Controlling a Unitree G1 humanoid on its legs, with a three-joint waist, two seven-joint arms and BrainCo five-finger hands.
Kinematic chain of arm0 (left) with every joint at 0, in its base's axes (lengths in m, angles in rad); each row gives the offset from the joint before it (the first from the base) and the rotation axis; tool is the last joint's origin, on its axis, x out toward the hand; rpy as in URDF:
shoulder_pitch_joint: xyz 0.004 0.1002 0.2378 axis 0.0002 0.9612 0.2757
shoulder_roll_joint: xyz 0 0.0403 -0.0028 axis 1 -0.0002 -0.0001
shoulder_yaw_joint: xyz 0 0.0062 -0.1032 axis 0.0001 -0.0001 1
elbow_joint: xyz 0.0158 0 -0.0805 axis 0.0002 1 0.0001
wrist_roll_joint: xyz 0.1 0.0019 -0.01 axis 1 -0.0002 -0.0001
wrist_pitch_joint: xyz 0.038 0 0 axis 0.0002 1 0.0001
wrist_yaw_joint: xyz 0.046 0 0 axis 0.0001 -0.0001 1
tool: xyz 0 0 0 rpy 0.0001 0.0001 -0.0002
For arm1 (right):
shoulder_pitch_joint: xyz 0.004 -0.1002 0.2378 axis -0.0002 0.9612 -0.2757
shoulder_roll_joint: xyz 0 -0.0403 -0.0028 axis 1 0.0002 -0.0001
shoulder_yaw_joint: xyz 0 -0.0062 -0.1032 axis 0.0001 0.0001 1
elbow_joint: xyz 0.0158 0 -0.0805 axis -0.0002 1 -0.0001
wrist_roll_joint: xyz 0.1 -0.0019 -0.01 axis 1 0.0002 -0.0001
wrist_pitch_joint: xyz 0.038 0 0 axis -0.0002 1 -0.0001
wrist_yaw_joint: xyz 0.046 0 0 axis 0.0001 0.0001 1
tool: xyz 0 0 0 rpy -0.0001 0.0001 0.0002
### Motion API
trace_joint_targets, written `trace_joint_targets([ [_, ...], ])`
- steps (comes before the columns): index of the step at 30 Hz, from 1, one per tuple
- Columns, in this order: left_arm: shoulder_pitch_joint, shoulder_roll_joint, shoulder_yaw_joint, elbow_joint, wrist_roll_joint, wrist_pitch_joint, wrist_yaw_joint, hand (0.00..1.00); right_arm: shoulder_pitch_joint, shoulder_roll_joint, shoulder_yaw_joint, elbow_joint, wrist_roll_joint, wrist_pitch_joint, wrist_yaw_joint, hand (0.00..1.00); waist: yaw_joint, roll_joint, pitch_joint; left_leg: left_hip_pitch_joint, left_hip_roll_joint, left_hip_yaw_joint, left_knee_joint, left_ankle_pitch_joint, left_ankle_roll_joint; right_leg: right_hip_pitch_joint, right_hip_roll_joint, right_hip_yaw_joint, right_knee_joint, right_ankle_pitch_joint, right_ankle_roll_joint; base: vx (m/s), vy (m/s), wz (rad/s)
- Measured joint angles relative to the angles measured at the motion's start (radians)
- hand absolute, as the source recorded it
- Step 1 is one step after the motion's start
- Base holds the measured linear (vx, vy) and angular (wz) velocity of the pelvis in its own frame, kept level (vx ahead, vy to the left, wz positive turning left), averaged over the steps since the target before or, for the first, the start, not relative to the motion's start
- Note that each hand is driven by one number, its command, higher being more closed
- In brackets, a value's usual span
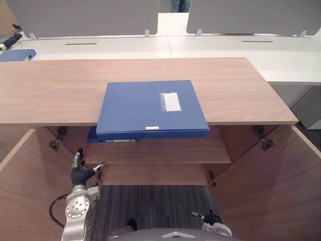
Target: Walk over to the cabinet, pick up the folder, carry it to the office cabinet, place the folder inside the office cabinet, then close the office cabinet door
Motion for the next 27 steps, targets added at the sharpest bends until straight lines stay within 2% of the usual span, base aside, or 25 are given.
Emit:
trace_joint_targets([
  [4, 0.017, 0.0, 0.0, -0.09, 0.0, -0.024, 0.002, 0.0, 0.01, 0.002, 0.001, -0.004, 0.0, 0.0, 0.001, 0.0, 0.002, 0.005, -0.003, 0.01, 0.0, 0.0, -0.006, -0.001, 0.0, 0.011, 0.0, -0.001, -0.001, -0.001, -0.002, 0.0, 0.0, 0.0],
  [14, 0.048, 0.005, 0.001, -0.269, 0.04, -0.042, 0.019, 0.0, 0.016, 0.002, 0.028, -0.004, -0.021, 0.0, 0.001, 0.0, 0.011, -0.004, -0.017, 0.014, 0.0, -0.006, -0.006, -0.001, 0.001, 0.019, -0.001, -0.005, -0.001, -0.002, -0.004, 0.0, 0.0, 0.0],
  [19, 0.049, 0.052, 0.002, -0.333, 0.045, -0.055, 0.021, 0.0, 0.016, 0.0, 0.028, -0.004, -0.038, 0.0, 0.001, 0.0, 0.007, -0.003, -0.021, 0.027, -0.002, -0.022, -0.006, -0.001, 0.001, 0.044, -0.001, -0.023, -0.012, -0.003, -0.004, 0.0, -0.006, 0.09],
  [27, 0.049, 0.088, -0.003, -0.36, 0.153, -0.061, 0.025, 0.0, 0.014, -0.002, 0.029, 0.004, -0.038, 0.0, 0.001, 0.0, 0.004, -0.001, -0.023, 0.032, -0.002, -0.025, -0.006, -0.001, 0.001, 0.05, 0.0, -0.024, -0.014, -0.002, -0.005, 0.0, -0.001, 0.0],
])
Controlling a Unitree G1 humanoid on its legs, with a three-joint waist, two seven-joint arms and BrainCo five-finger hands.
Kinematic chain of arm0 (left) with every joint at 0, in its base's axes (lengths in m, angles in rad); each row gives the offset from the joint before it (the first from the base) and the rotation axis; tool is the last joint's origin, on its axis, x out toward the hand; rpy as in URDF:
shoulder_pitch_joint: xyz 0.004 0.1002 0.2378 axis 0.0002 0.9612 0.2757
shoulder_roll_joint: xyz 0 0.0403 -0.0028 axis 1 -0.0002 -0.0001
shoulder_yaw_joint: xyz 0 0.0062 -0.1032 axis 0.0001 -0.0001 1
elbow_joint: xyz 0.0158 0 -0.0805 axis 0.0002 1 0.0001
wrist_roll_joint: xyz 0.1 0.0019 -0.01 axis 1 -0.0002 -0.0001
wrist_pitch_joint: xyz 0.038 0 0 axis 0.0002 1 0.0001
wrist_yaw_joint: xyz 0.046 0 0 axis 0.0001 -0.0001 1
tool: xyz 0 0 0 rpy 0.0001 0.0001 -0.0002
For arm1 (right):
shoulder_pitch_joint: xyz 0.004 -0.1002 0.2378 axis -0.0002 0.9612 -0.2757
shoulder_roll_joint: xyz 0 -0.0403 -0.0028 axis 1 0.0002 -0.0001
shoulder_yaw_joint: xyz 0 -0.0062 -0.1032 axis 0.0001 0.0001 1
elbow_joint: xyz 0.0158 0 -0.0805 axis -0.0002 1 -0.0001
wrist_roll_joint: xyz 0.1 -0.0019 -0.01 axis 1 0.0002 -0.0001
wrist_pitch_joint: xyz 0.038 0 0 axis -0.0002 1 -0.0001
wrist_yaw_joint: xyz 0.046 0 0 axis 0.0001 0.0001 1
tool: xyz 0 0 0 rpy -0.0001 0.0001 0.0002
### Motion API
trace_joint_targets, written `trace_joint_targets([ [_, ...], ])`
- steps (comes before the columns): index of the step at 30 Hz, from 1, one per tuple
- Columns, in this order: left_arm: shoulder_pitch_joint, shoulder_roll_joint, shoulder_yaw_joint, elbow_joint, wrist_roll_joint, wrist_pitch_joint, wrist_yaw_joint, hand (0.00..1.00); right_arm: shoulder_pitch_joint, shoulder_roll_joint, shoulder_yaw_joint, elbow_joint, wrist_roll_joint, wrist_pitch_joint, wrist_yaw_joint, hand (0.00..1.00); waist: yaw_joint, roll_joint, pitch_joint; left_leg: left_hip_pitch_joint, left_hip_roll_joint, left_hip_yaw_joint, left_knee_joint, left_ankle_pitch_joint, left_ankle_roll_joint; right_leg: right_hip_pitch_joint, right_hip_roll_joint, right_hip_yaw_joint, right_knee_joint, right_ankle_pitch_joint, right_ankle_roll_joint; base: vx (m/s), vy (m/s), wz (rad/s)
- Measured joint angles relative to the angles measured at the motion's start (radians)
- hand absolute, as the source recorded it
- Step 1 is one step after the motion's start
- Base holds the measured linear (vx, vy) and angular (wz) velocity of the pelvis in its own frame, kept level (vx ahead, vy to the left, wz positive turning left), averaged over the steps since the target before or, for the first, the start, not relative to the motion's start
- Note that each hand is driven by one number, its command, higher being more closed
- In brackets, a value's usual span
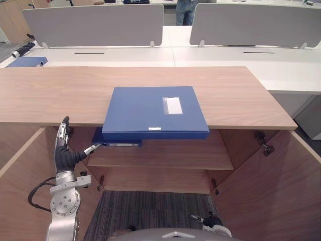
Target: Walk over to the cabinet, pick up the folder, carry it to the office cabinet, place the folder inside the office cabinet, then close the office cabinet door
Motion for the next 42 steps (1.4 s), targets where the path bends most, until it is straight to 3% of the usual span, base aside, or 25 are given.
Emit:
trace_joint_targets([
  [17, -0.028, 0.22, -0.164, -0.076, 0.201, -0.013, -0.005, 0.0, -0.001, -0.046, 0.022, 0.041, 0.0, -0.001, -0.004, 0.0, -0.032, 0.001, -0.005, 0.018, 0.0, 0.008, 0.0, -0.004, -0.001, 0.02, 0.002, 0.01, -0.017, 0.007, -0.005, 0.0, 0.001, -0.01],
  [25, -0.066, 0.267, -0.252, -0.088, 0.254, -0.026, -0.013, 0.0, -0.001, -0.06, 0.04, 0.054, 0.0, 0.0, -0.006, 0.0, -0.05, 0.005, -0.007, 0.028, -0.001, 0.026, 0.0, -0.012, -0.003, 0.019, 0.002, 0.031, -0.019, 0.009, -0.007, 0.0, 0.011, -0.08],
  [34, -0.107, 0.297, -0.321, -0.105, 0.425, -0.025, -0.007, 0.0, 0.0, -0.07, 0.038, 0.081, 0.001, 0.001, -0.006, 0.0, -0.06, 0.015, -0.015, 0.028, -0.001, 0.024, 0.0, -0.013, -0.002, 0.02, 0.003, 0.035, -0.027, 0.011, -0.007, 0.0, 0.0, 0.0],
  [42, -0.14, 0.306, -0.376, -0.105, 0.511, -0.024, -0.005, 0.0, 0.0, -0.071, 0.037, 0.085, 0.003, 0.001, -0.006, 0.0, -0.064, 0.015, -0.019, 0.029, -0.001, 0.021, 0.0, -0.014, -0.002, 0.02, 0.004, 0.045, -0.036, 0.018, -0.007, 0.0, -0.001, -0.03],
])
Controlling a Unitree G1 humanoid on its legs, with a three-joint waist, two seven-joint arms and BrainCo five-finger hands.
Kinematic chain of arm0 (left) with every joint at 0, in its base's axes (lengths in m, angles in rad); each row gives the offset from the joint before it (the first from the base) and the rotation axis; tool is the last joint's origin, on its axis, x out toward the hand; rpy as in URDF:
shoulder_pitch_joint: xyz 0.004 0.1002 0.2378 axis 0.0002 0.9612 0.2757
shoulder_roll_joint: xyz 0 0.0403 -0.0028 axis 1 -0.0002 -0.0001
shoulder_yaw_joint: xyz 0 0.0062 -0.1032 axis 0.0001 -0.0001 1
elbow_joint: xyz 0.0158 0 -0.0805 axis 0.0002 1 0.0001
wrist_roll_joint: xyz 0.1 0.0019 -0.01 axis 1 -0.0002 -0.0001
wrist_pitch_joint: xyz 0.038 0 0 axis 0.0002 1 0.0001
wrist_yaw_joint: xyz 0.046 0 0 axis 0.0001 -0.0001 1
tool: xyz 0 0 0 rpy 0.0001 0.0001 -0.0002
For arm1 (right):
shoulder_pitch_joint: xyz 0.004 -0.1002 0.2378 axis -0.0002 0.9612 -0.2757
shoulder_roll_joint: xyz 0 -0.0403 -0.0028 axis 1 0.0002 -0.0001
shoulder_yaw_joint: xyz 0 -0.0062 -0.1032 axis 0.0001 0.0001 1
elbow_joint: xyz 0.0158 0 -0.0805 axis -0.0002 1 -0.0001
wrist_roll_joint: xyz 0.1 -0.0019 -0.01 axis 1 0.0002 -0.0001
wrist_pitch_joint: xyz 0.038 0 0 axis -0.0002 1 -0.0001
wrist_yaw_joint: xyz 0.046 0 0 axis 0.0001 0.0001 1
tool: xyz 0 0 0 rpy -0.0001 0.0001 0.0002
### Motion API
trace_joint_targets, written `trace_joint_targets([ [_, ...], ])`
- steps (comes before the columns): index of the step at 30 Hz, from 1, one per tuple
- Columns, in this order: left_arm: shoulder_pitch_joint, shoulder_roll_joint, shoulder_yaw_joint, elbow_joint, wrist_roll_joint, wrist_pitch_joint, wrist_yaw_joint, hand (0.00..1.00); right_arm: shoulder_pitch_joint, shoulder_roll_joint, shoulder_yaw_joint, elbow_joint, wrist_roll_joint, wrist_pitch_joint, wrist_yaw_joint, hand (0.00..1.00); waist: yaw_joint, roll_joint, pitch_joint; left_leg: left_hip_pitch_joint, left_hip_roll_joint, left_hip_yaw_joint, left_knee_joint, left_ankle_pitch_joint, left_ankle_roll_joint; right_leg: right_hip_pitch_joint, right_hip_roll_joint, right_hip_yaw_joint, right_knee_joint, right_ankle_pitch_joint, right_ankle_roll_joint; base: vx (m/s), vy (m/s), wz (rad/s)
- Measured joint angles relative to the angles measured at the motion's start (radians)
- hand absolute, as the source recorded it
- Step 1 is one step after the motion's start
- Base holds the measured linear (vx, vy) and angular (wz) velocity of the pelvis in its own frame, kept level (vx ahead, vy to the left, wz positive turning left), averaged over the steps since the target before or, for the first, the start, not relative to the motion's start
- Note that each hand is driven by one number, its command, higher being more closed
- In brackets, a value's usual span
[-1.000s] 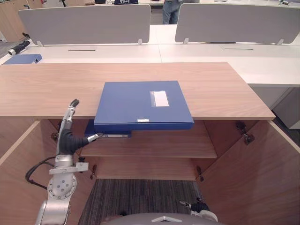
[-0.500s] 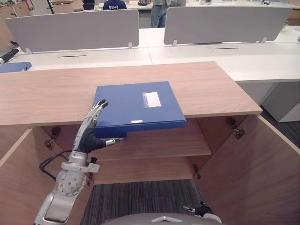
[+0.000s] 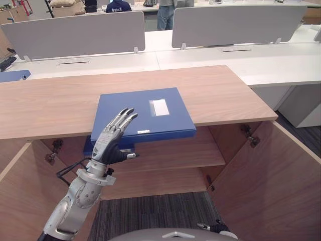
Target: Walk over to the cabinet, pick up the folder, carry it to the office cabinet, place the folder inside the office cabinet, then close the office cabinet door
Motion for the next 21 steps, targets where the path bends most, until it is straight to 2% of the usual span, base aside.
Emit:
trace_joint_targets([
  [8, -0.001, 0.021, -0.025, 0.006, 0.102, 0.006, 0.002, 0.0, 0.003, 0.0, 0.0, 0.006, 0.002, 0.0, 0.0, 0.0, -0.009, -0.005, -0.007, 0.0, 0.0, 0.0, -0.001, -0.001, 0.0, 0.0, 0.0, 0.003, -0.003, 0.002, 0.0, 0.0, 0.0, 0.0],
  [12, -0.001, 0.017, -0.027, 0.046, 0.145, 0.028, 0.007, 0.0, 0.009, 0.0, -0.001, 0.006, 0.002, 0.0, 0.0, 0.0, -0.009, -0.006, -0.011, 0.0, 0.0, 0.0, -0.001, -0.001, 0.001, 0.0, 0.0, 0.003, -0.004, 0.002, 0.0, 0.0, 0.0, 0.0],
  [21, -0.001, -0.056, -0.026, 0.095, 0.214, 0.075, 0.045, 0.0, 0.02, 0.002, -0.001, 0.006, 0.002, 0.0, 0.0, 0.0, -0.014, -0.005, -0.014, -0.015, -0.001, -0.009, -0.001, -0.001, 0.001, -0.01, 0.0, -0.006, -0.005, 0.002, 0.0, 0.0, 0.0, 0.02],
])
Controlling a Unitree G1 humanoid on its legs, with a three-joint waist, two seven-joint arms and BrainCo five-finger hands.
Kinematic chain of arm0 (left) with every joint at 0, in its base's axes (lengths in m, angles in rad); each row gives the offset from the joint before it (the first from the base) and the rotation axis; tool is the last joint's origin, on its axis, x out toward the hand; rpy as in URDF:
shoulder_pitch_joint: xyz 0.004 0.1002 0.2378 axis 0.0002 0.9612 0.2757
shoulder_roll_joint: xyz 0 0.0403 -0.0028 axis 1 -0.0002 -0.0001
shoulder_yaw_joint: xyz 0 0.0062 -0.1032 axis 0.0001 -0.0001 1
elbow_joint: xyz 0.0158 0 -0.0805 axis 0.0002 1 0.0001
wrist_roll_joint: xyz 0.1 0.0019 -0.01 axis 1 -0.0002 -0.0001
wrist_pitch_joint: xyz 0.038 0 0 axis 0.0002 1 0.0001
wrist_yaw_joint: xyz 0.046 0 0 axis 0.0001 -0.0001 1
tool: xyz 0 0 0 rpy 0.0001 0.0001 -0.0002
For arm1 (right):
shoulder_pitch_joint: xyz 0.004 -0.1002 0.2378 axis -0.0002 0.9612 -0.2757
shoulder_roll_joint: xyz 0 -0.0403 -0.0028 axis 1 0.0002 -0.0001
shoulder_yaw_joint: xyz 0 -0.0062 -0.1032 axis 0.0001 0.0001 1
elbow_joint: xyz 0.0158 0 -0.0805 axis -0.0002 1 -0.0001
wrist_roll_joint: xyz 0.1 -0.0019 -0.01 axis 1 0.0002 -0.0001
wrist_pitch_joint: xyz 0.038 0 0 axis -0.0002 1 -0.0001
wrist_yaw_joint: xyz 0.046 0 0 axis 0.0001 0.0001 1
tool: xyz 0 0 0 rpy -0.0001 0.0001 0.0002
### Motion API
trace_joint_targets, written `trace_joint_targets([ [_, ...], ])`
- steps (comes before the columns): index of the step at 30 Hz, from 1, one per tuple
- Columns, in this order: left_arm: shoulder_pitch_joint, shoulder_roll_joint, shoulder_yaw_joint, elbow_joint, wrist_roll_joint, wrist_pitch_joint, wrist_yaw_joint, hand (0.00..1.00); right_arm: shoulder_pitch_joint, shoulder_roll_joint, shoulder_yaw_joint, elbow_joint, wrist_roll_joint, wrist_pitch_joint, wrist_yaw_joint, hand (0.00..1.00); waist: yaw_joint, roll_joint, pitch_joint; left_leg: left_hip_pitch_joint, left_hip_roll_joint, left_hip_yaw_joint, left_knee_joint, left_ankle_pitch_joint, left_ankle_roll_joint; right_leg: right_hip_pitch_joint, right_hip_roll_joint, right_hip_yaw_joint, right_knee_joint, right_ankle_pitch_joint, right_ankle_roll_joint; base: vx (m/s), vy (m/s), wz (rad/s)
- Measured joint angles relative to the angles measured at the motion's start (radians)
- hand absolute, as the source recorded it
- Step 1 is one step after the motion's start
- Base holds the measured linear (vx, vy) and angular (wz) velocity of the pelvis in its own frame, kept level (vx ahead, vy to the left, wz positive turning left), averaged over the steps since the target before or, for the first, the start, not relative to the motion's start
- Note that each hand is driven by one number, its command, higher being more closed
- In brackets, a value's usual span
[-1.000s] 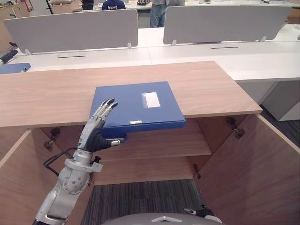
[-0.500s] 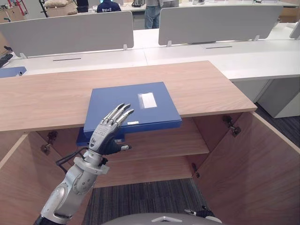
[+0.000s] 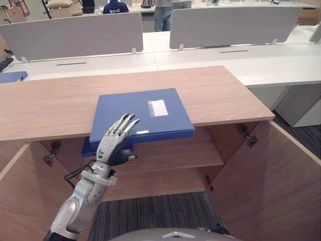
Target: Walk over to the cabinet, pick up the folder, carry it to the office cabinet, place the folder inside the office cabinet, then close the office cabinet door
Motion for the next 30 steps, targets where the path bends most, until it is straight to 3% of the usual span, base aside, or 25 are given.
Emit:
trace_joint_targets([
  [8, 0.0, -0.038, 0.013, 0.025, 0.062, 0.026, 0.03, 0.0, 0.0, 0.001, -0.001, 0.0, 0.0, 0.0, 0.0, 0.0, -0.002, -0.001, -0.001, -0.002, 0.0, 0.0, 0.0, 0.0, 0.0, 0.0, 0.001, 0.001, -0.005, 0.001, 0.001, 0.0, 0.0, 0.0],
  [9, 0.0, -0.049, 0.013, 0.027, 0.068, 0.032, 0.034, 1.0, 0.0, 0.002, -0.002, 0.0, 0.0, 0.0, 0.0, 0.0, -0.003, -0.001, -0.001, -0.002, 0.001, 0.0, 0.0, 0.0, 0.0, 0.0, 0.001, 0.001, -0.005, 0.001, 0.001, 0.0, 0.0, 0.0],
  [30, -0.033, -0.108, 0.076, 0.065, 0.126, 0.064, 0.107, 1.0, 0.001, 0.005, -0.011, 0.0, 0.018, 0.008, 0.0, 0.0, -0.022, -0.005, -0.025, -0.006, 0.005, 0.017, 0.0, -0.006, -0.003, -0.012, 0.006, 0.019, -0.007, 0.003, 0.001, 0.0, -0.001, -0.02],
])
